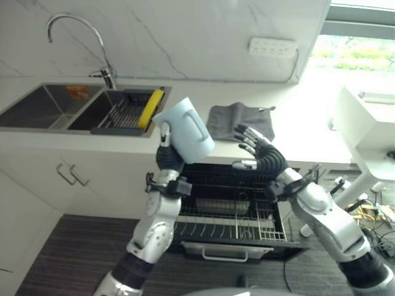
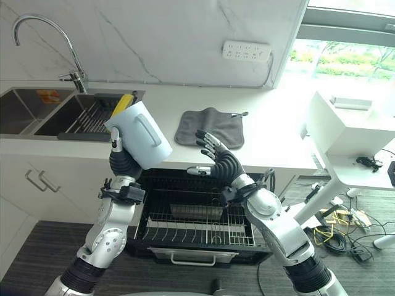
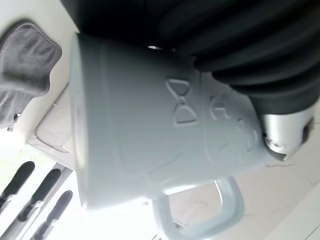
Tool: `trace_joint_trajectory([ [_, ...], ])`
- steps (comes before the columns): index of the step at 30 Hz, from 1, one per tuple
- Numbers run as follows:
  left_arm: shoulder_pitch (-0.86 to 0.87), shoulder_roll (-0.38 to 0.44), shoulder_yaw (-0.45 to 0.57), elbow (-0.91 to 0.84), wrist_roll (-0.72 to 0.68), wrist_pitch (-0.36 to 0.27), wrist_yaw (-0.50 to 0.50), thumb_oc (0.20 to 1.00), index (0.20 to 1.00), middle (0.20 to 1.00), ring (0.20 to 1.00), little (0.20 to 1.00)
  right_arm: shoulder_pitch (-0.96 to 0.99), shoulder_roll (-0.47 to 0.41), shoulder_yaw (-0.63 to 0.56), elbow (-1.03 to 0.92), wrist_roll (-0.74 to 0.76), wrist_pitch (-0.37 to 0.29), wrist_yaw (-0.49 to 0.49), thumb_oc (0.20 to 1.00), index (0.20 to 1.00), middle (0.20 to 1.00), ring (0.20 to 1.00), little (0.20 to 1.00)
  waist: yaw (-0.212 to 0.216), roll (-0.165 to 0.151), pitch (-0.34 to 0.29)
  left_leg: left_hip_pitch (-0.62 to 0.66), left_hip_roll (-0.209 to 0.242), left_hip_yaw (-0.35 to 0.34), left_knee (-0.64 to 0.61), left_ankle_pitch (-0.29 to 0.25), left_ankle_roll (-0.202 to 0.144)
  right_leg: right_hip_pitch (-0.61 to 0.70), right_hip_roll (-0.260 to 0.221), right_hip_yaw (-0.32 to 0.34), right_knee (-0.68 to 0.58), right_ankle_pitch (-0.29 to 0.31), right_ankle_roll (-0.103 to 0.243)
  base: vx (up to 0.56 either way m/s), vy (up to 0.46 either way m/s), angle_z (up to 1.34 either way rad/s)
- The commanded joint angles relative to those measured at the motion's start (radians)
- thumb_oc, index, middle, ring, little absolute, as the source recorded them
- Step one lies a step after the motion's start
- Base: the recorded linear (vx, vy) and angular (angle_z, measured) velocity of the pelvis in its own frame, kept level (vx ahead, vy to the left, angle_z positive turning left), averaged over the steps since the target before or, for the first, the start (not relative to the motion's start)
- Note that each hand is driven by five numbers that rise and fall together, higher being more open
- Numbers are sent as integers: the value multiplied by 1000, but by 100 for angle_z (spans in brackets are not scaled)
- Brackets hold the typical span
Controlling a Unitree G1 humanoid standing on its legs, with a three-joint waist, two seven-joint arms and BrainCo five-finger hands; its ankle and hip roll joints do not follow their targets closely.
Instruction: Place the dishes in the dishwasher.
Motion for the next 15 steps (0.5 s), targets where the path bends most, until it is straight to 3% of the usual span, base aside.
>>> trace_joint_trajectory([
  [1, -122, 36, -23, 23, 120, -78, 33, 200, 200, 200, 200, 200, -103, 24, -4, -8, 20, -12, -17, 1000, 1000, 1000, 1000, 1000, 3, -26, -25, 2, -7, 13, 6, 5, 11, 63, -19, 21, 1, -31, 36, 0, 0, 0],
  [7, -162, 38, -37, 44, 281, -84, 170, 200, 200, 200, 200, 200, -149, 48, 13, 10, 46, 18, -88, 1000, 1000, 1000, 1000, 1000, 2, -30, -30, 8, -6, 11, 6, 0, 13, 67, -17, 28, 1, -33, 35, 0, 0, 0],
  [15, -203, 32, -36, 85, 404, -62, 279, 200, 200, 200, 200, 200, -205, 75, 34, 30, 35, 24, -96, 1000, 1000, 1000, 1000, 1000, 9, -31, -40, 16, -7, 7, 6, -7, 14, 76, -15, 32, 1, -39, 34, 0, 0, 0],
])
